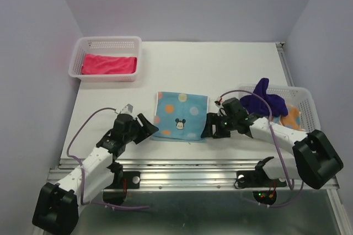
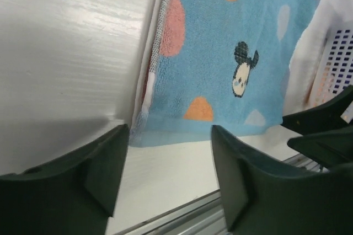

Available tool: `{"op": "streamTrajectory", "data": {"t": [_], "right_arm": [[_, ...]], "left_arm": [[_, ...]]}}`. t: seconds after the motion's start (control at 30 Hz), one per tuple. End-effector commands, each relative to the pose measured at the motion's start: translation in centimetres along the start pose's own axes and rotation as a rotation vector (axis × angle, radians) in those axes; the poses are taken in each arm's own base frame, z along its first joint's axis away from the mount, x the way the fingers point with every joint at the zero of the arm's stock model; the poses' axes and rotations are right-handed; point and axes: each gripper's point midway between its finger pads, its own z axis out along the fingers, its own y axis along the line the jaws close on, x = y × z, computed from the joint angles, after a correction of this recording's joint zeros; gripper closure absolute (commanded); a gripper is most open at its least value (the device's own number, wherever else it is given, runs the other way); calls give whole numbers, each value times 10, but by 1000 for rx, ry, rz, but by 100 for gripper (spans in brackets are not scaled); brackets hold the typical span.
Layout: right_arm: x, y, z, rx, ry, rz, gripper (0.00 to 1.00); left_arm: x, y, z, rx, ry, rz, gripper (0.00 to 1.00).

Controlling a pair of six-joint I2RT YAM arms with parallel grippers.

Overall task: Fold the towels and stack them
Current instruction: Fold the towel

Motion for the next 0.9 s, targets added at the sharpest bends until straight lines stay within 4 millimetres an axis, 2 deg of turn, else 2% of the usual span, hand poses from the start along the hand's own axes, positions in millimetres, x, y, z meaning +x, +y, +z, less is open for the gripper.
{"op": "streamTrajectory", "data": {"t": [0.0, 0.03, 0.07, 0.1, 0.13, 0.2, 0.23, 0.27, 0.3, 0.33, 0.37, 0.4, 0.43, 0.47, 0.5, 0.53, 0.57, 0.6, 0.63, 0.67, 0.7, 0.77, 0.8, 0.87], "right_arm": [[-11, 10, -16, -9, -69, -56, 16], [-16, 11, -19, -4, -90, -66, 0], [-31, 17, -24, 3, -133, -85, 0], [-32, 15, -24, 15, -139, -91, 0], [-46, 24, -29, 6, -174, -109, 0], [-61, 25, -28, 33, -204, -115, 0], [-80, 33, -33, 43, -251, -130, 0], [-88, 32, -31, 62, -261, -131, 0], [-97, 32, -31, 89, -276, -135, 0], [-103, 24, -24, 133, -267, -127, 0], [-126, 24, -29, 186, -330, -129, 0], [-132, 19, -29, 229, -332, -120, 0], [-134, 9, -19, 275, -306, -110, 0], [-142, 5, -19, 311, -314, -117, 0], [-155, 0, -21, 356, -328, -120, 0], [-158, -8, -14, 389, -307, -114, 0], [-161, -14, -10, 406, -295, -115, 0], [-172, -15, -11, 409, -305, -120, 0], [-172, -24, -1, 431, -278, -115, 0], [-182, -27, -1, 435, -283, -123, 0], [-179, -36, 4, 455, -261, -119, 0], [-190, -40, 8, 471, -259, -121, 0], [-193, -48, 14, 487, -243, -120, 0], [-197, -55, 18, 500, -237, -115, 0]], "left_arm": [[-21, -17, -13, 4, -72, 10, 17], [-27, -24, -16, 17, -87, 20, 1], [-32, -27, -17, 18, -103, 26, 1], [-36, -30, -18, 20, -115, 36, 1], [-47, -41, -21, 36, -140, 62, 1], [-58, -49, -17, 30, -160, 97, 1], [-72, -65, -17, 58, -192, 137, 1], [-79, -68, -15, 48, -204, 149, 1], [-83, -62, -3, -6, -192, 166, 1], [-98, -76, 0, 6, -222, 184, 1], [-105, -76, 6, -20, -226, 204, 1], [-103, -65, 25, -83, -185, 208, 1], [-114, -78, 30, -73, -187, 225, 1], [-115, -79, 38, -80, -168, 244, 1], [-110, -70, 54, -114, -118, 249, 1], [-120, -82, 59, -100, -127, 261, 3], [-124, -83, 65, -104, -124, 269, 4], [-126, -82, 72, -118, -119, 273, 5], [-131, -81, 82, -136, -108, 288, 7], [-128, -72, 93, -162, -82, 291, 7], [-130, -70, 97, -172, -76, 286, 7], [-137, -72, 106, -174, -72, 290, 11], [-136, -61, 115, -200, -49, 284, 14], [-142, -62, 125, -203, -43, 290, 18]]}}
